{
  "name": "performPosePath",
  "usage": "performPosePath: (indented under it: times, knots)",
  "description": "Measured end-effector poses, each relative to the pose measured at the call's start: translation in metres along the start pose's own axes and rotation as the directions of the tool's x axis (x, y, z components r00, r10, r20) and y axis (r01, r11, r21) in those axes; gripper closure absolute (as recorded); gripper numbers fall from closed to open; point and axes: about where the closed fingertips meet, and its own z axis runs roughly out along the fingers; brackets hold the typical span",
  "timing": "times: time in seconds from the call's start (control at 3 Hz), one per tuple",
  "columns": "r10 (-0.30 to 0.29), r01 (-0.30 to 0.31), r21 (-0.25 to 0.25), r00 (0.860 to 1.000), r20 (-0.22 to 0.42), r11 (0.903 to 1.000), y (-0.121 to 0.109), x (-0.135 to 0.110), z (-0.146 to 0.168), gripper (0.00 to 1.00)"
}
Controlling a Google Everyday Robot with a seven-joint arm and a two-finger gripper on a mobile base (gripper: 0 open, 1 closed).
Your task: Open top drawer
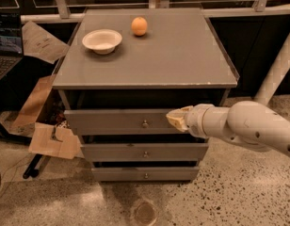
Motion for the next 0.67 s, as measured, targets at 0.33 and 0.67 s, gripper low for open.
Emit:
performPosePath:
  times: [0.33,0.67]
  knots:
    - [-0.055,0.054,0.029,0.998,0.03,0.9981,-0.027,0.001,0.025,1.0]
    - [-0.111,0.108,0.074,0.993,0.028,0.9914,-0.047,0.002,0.043,1.0]
